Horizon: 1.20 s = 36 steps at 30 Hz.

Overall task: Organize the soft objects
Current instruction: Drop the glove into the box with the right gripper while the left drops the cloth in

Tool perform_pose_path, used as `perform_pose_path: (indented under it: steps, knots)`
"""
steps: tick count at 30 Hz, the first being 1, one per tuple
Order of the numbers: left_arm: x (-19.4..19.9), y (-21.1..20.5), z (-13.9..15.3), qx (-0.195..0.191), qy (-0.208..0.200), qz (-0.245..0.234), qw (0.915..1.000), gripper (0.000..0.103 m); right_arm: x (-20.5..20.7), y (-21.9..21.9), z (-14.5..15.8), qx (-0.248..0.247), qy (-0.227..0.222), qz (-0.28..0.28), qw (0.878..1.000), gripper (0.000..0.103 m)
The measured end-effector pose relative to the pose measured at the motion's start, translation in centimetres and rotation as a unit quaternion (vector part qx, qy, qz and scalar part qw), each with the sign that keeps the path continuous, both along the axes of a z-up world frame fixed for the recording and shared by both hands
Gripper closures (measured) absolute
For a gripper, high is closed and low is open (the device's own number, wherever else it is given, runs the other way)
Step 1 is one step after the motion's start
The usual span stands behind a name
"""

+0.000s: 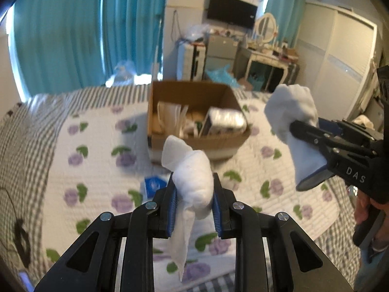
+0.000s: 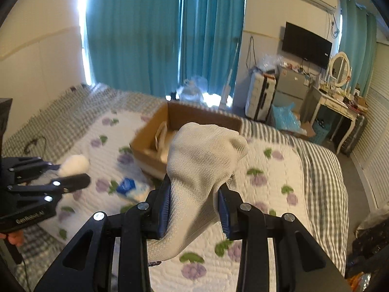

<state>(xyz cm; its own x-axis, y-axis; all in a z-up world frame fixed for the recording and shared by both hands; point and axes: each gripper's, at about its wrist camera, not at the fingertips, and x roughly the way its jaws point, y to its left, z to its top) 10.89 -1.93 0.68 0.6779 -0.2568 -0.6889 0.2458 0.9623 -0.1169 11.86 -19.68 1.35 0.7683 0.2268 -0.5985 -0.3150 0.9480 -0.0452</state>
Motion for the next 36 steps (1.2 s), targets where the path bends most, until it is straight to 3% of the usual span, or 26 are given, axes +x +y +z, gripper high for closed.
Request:
perform_pose_path:
  steps: [5, 11, 20, 27, 31, 32, 33, 35, 36]
  knots:
    - [2.9, -0.5, 1.7, 0.002, -0.023, -0.005, 0.9997, 0.079, 2.6, 0.7, 2.3, 0.026, -0.02, 0.006, 0.999, 0.069]
    - [8.0, -1.7, 1.3, 0.02, -0.03, -0.009, 0.9993, 0.079, 7.7, 1.9, 2.9, 0.032, -0.029, 0.002, 0.999, 0.069]
    - [15.4, -2.6, -2.4, 0.045, -0.021, -0.009, 0.9987, 0.079, 17.5, 1.7, -0.9, 0.061, 0.006, -0.025, 0.998, 0.069]
    - [18.4, -2.5, -5.3, 0.037, 0.01, -0.008, 0.9992, 0.079, 21.6, 1.6, -3.6, 0.069, 0.022, -0.04, 0.997, 0.068]
    - [18.7, -3.0, -6.2, 0.034, 0.015, -0.012, 0.9992, 0.074, 22.3, 1.3, -4.5, 0.073, 0.023, -0.054, 0.996, 0.062]
    - [18.7, -3.1, -6.2, 0.036, 0.011, -0.009, 0.9993, 0.074, 22.3, 1.2, -4.5, 0.077, 0.021, -0.059, 0.995, 0.053]
    - [18.6, -3.2, -6.1, 0.037, 0.01, -0.007, 0.9992, 0.071, 22.4, 1.1, -4.4, 0.081, 0.02, -0.062, 0.995, 0.039]
    - [18.5, -3.2, -5.8, 0.047, 0.003, -0.004, 0.9989, 0.054, 22.1, 0.8, -3.9, 0.086, 0.01, -0.069, 0.994, 0.031]
    - [18.5, -3.2, -5.6, 0.053, -0.002, 0.002, 0.9986, 0.038, 21.9, 0.6, -3.6, 0.087, 0.006, -0.07, 0.994, 0.031]
